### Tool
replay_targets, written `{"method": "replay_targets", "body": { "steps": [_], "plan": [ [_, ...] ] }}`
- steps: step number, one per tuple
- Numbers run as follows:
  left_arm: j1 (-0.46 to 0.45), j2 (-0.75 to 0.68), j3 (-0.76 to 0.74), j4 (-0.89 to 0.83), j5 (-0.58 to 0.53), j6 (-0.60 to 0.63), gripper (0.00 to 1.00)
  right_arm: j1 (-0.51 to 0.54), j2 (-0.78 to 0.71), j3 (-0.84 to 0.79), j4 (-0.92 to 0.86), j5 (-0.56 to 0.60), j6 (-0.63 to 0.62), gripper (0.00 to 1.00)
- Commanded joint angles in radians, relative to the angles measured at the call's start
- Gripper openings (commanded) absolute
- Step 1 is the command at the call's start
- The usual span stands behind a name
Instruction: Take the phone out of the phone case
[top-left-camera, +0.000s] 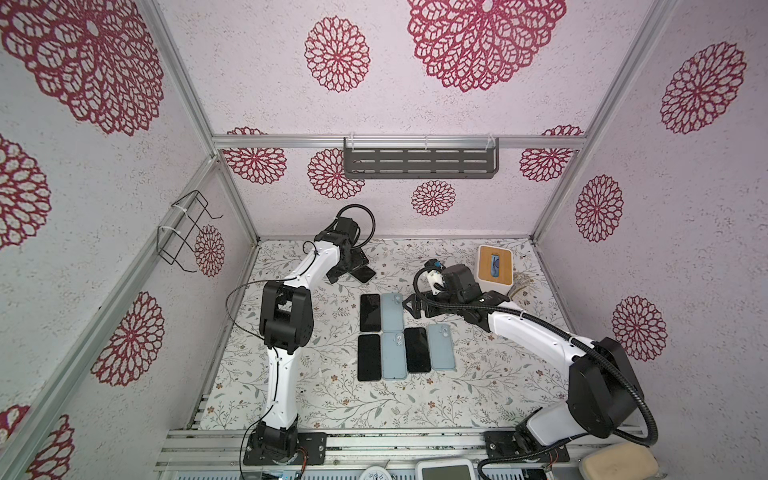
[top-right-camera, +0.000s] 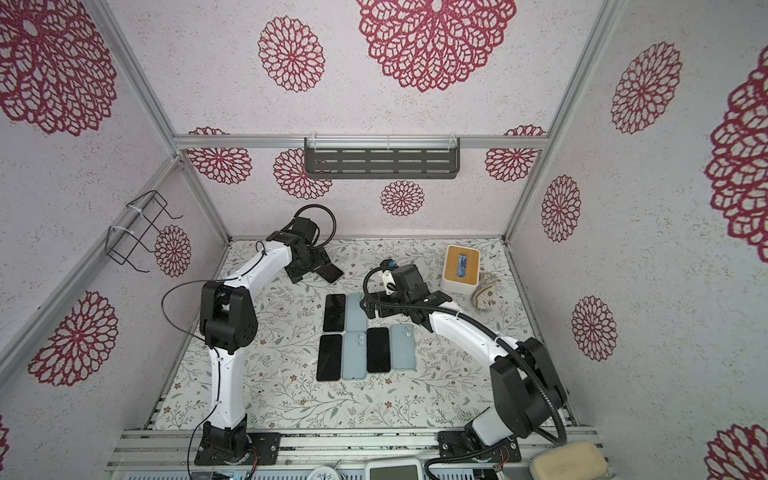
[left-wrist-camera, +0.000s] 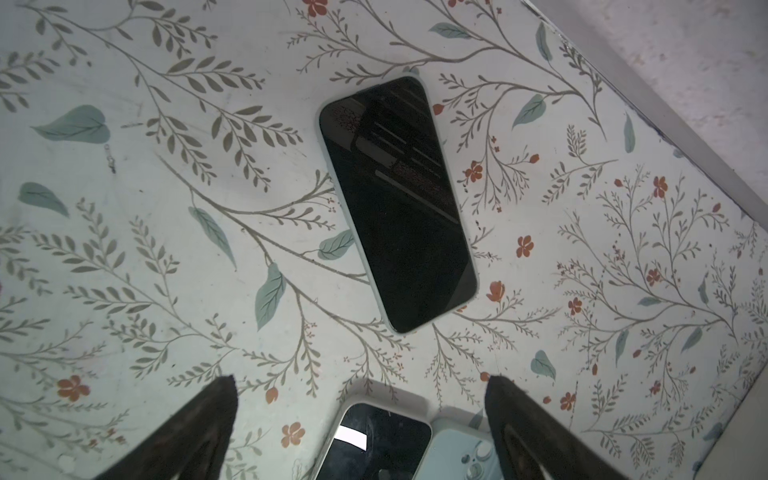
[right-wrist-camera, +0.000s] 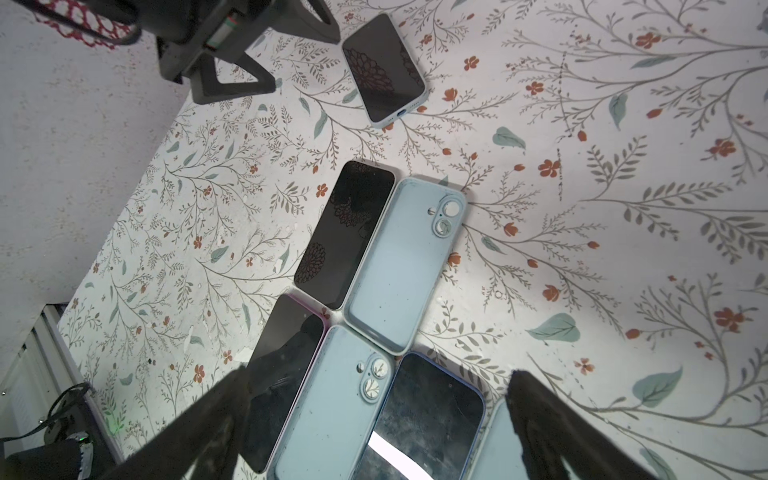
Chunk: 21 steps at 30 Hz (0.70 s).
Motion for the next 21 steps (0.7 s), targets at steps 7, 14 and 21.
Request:
{"method": "replay_targets", "body": {
  "steps": [7, 14, 21],
  "plan": [
    [-0.021, 0.140, 0.132, -0.038, 0.012, -0.139, 0.97, 0.002, -0.058, -0.042, 0.056, 0.002, -0.041, 0.99],
    [-0.034, 0.212, 0.206, -0.003, 0.044, -0.145, 0.97, 0.002, -0.066, -0.060, 0.079, -0.006, -0.046, 0.99],
    [-0.040, 0.281, 0.269, 0.001, 0.062, -0.138, 0.97, 0.002, -0.052, -0.074, 0.107, -0.021, -0.046, 0.99]
  ]
}}
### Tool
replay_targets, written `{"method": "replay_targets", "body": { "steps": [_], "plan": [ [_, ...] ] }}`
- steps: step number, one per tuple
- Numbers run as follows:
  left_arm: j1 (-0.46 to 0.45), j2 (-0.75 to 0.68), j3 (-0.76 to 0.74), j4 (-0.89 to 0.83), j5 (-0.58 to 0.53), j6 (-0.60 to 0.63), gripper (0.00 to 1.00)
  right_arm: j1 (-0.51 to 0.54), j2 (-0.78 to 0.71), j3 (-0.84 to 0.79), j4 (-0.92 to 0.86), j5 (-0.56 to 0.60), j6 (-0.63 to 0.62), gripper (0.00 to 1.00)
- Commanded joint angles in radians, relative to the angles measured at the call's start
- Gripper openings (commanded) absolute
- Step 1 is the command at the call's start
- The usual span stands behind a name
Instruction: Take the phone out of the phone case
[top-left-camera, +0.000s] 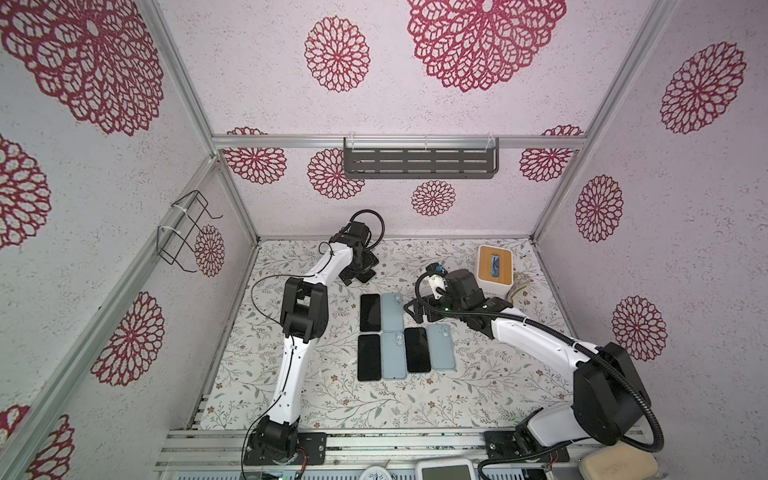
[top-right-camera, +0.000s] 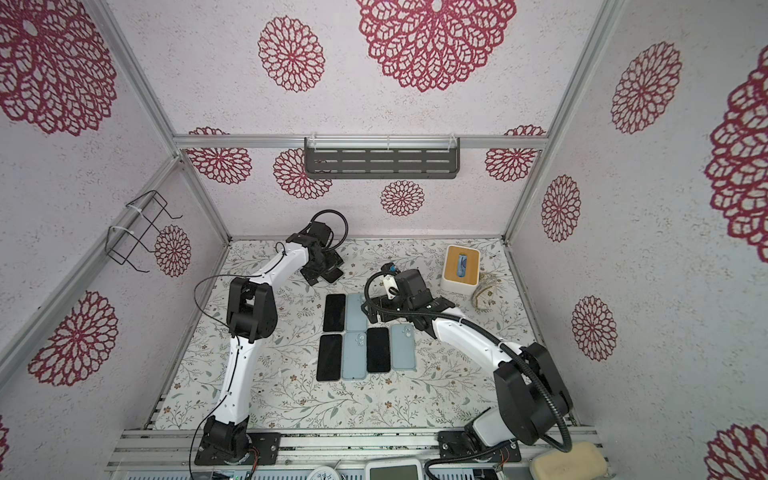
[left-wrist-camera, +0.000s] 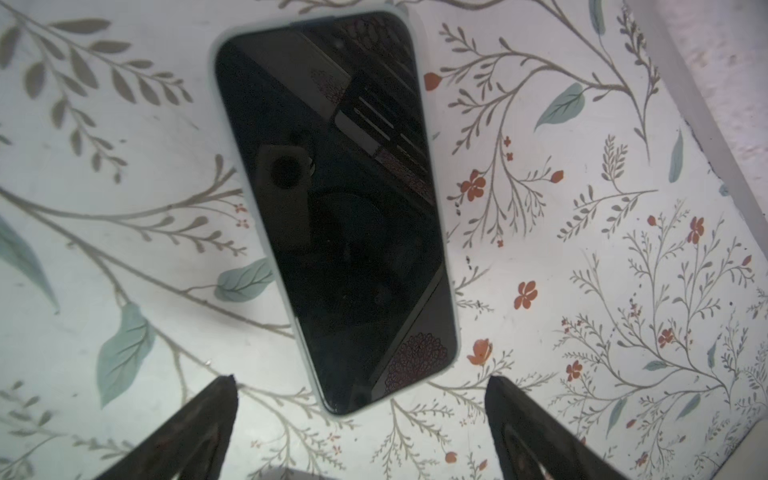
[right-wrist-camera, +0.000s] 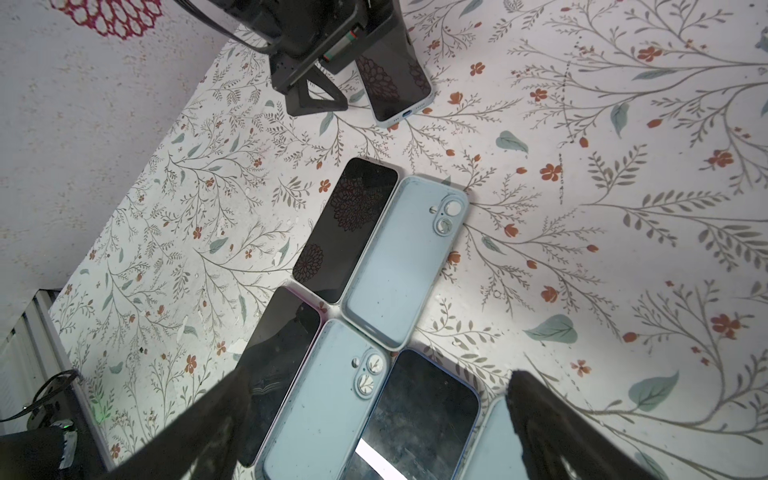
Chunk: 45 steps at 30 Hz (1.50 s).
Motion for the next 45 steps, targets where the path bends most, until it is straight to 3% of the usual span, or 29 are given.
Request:
{"method": "replay_targets", "body": {
  "steps": [1, 15, 27, 40, 45],
  "plan": [
    [-0.008, 0.039, 0.038, 0.008, 0.004, 0.001, 0.97, 0.002, -0.024, -0.001, 0.036, -0.010, -0.018, 0.99],
    [-0.029, 0.187, 0.254, -0.137, -0.048, 0.038, 0.97, -0.006, -0.015, 0.008, 0.089, -0.023, -0.043, 0.99],
    [-0.055, 0.220, 0.314, -0.240, -0.158, 0.105, 0.97, -0.051, -0.010, -0.018, 0.171, -0.098, -0.030, 0.99],
    [-0.061, 0.237, 0.301, -0.327, -0.226, 0.139, 0.97, -0.078, -0.031, -0.070, 0.259, -0.153, 0.013, 0.99],
    [-0.045, 0.132, 0.141, -0.286, -0.244, 0.139, 0.97, -0.082, -0.040, -0.075, 0.254, -0.150, 0.014, 0.99]
  ]
}}
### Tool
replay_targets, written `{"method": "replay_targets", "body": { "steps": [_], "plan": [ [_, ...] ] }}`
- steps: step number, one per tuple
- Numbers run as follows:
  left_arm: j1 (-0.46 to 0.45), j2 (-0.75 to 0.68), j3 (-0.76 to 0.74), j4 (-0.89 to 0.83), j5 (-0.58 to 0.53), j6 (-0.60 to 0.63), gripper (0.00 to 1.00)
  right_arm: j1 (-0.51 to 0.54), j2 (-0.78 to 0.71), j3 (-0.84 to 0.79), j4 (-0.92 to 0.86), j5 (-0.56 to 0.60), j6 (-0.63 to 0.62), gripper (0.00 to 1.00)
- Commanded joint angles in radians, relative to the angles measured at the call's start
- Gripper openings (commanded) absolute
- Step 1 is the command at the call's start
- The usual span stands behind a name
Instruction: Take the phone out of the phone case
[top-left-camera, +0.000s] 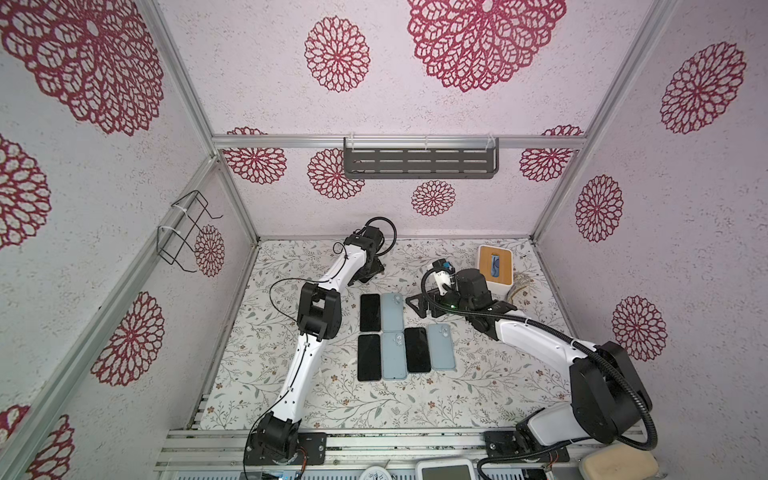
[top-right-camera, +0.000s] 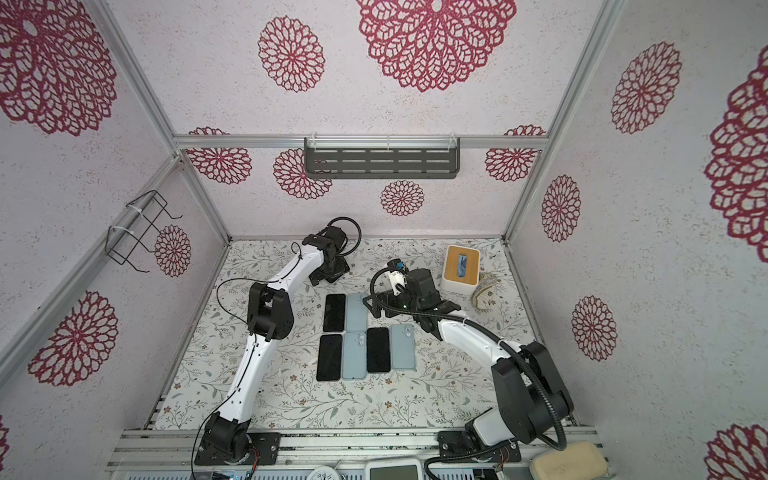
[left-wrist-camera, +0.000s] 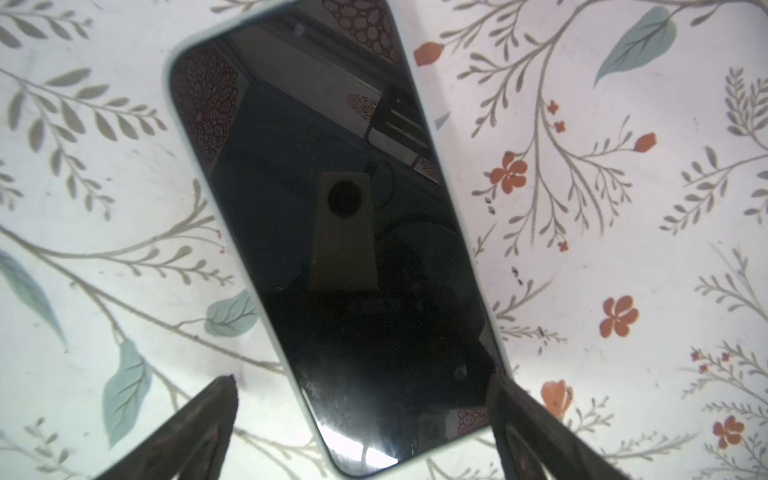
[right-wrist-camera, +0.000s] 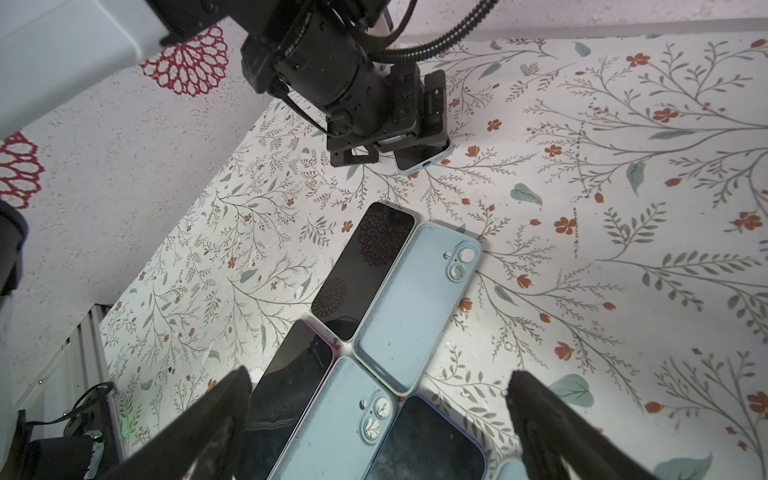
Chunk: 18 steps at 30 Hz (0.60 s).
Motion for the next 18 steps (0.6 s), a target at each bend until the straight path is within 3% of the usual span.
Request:
{"method": "replay_targets", "body": {
  "steps": [1, 8, 18],
  "plan": [
    [0.019, -0.066, -0.141, -0.055, -0.039, 0.019, 0.97, -0.008, -0.040, 0.007, 0.032, -0.017, 0.013, 0.99],
    [0.024, -0.222, -0.352, 0.023, -0.051, 0.020, 0.97, -0.010, -0.029, 0.017, 0.032, -0.020, 0.019, 0.99],
    [0.037, -0.263, -0.439, 0.029, -0.037, 0.025, 0.97, -0.011, -0.019, 0.015, 0.028, -0.019, 0.024, 0.99]
  ]
}}
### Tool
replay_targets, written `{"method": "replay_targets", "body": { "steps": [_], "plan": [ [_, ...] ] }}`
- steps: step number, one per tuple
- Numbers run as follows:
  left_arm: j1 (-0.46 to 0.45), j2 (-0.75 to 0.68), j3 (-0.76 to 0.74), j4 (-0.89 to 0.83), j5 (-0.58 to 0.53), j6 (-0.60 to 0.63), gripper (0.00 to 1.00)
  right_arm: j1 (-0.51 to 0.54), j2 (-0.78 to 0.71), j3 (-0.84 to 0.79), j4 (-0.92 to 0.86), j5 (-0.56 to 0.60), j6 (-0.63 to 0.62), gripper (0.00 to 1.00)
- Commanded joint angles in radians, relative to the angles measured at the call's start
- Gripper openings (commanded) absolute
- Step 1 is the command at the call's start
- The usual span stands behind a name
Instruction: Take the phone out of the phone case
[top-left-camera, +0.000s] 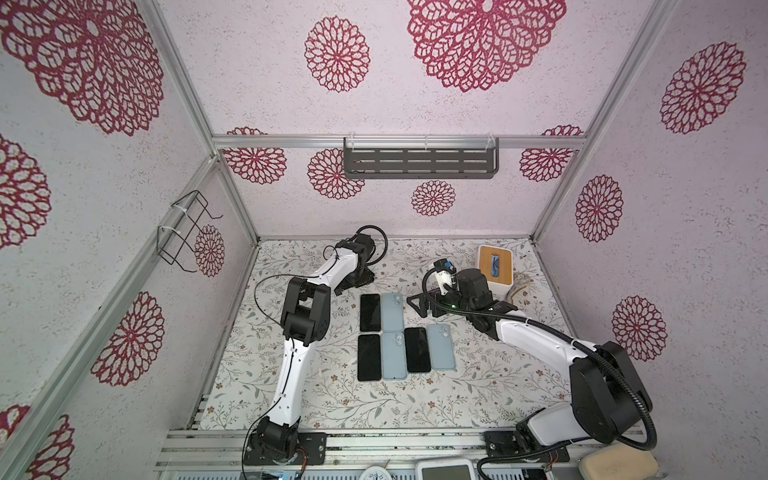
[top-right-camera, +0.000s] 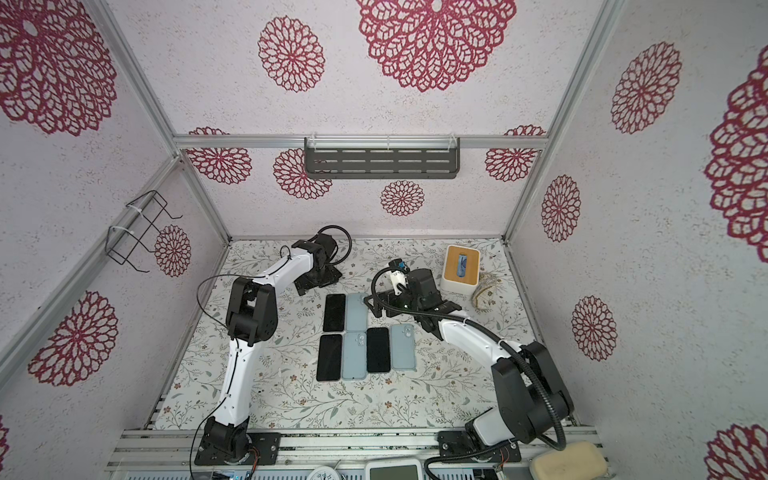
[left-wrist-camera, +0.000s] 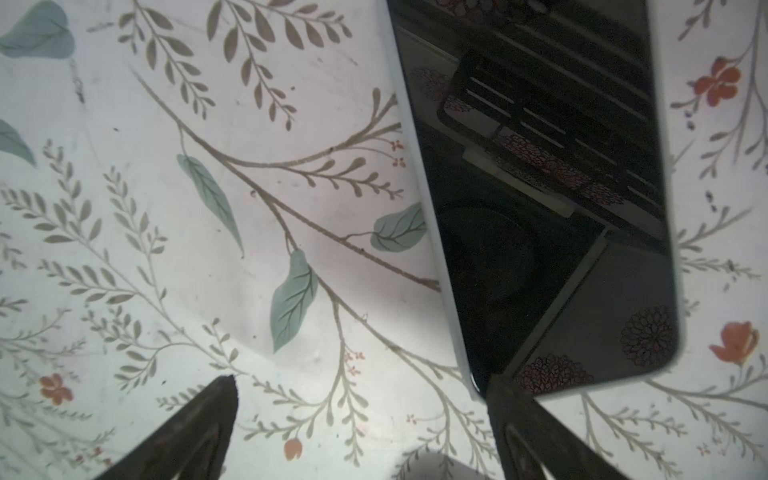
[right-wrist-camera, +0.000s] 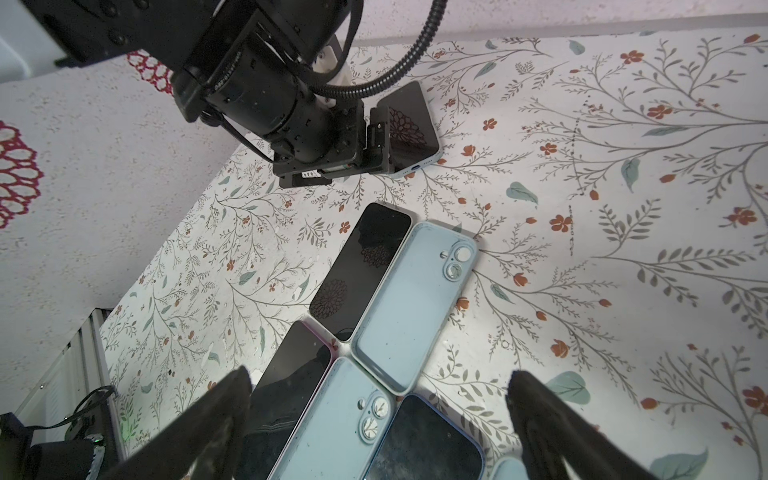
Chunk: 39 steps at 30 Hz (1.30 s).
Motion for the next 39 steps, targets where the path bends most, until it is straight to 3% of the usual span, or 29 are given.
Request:
{"method": "replay_targets", "body": {
  "steps": [1, 10, 15, 23, 33, 39],
  "plan": [
    [0.013, -0.041, -0.049, -0.050, -0.007, 0.020, 0.97, -0.007, -0.016, 0.017, 0.023, -0.017, 0.016, 0.99],
    [0.039, -0.183, -0.262, 0.017, -0.022, 0.015, 0.97, -0.007, 0.003, 0.020, 0.026, -0.027, 0.026, 0.99],
    [0.037, -0.224, -0.299, 0.037, -0.016, 0.012, 0.97, -0.007, 0.013, 0.027, 0.031, -0.037, 0.038, 0.99],
    [-0.023, -0.228, -0.209, 0.084, 0.014, 0.016, 0.97, -0.007, 0.018, 0.040, 0.014, -0.032, 0.039, 0.99],
    [-0.025, -0.085, -0.008, 0.038, 0.043, 0.028, 0.97, -0.007, 0.023, 0.047, 0.012, -0.035, 0.046, 0.99],
    [-0.012, -0.063, 0.006, 0.047, 0.060, 0.008, 0.97, -0.007, 0.026, 0.049, 0.008, -0.036, 0.043, 0.99]
  ]
}}
